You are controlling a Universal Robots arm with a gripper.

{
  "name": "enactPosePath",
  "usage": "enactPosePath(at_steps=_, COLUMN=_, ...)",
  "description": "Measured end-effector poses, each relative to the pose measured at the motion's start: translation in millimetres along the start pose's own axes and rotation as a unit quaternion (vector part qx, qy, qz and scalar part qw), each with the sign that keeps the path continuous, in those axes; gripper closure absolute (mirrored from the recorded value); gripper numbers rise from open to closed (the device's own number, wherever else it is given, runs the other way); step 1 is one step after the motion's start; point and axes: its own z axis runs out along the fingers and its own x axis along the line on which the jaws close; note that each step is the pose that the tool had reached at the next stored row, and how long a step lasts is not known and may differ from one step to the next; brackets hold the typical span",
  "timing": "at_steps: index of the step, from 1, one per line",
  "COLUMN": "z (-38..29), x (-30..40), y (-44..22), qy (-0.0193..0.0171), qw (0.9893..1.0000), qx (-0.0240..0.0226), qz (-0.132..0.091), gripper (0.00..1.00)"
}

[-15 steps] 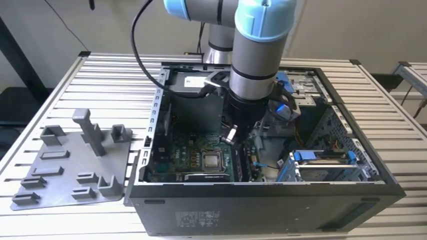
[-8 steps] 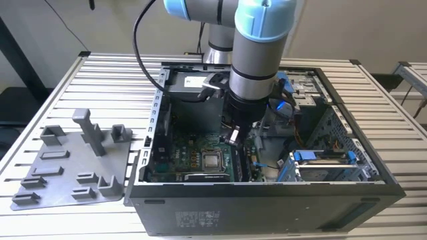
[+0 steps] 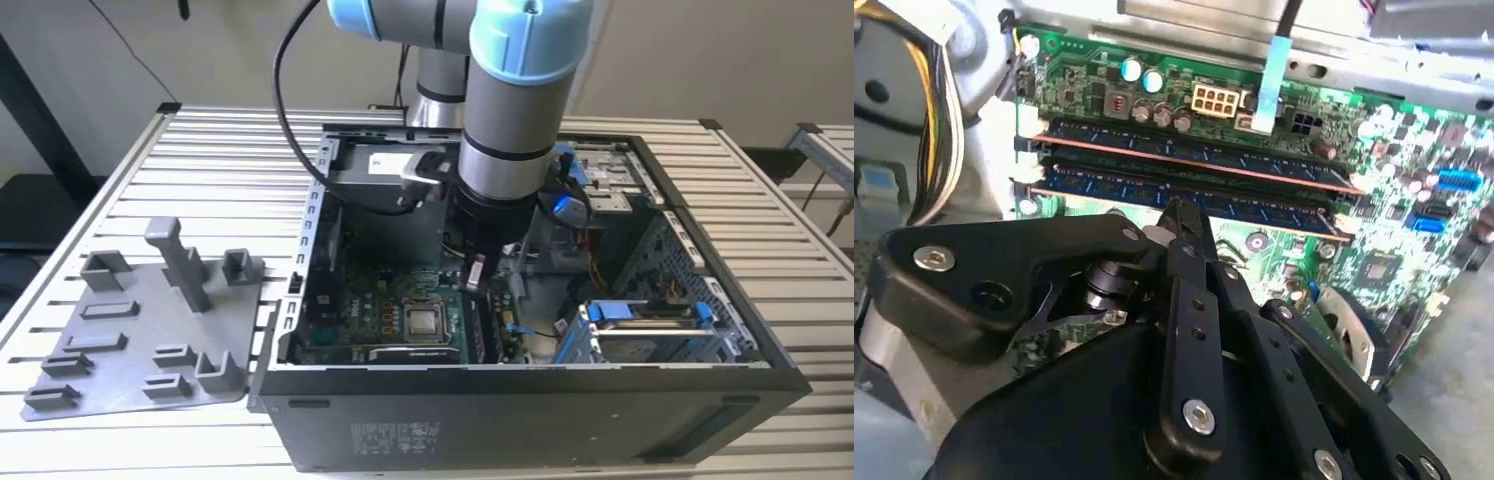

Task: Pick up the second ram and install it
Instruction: 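Press down the second ram until it locks into place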

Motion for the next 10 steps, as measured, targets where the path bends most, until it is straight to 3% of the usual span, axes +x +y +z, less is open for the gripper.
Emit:
enactPosePath(at_steps=4, z=0.0, x=0.0, y=0.0, qy=-0.0010, qw=0.9994, qx=-0.0002, qz=-0.036, gripper=0.89)
enactPosePath(at_steps=10, z=0.3, x=0.1, y=0.0, qy=-0.0026, qw=0.9970, qx=0.0002, qz=-0.077, gripper=0.89)
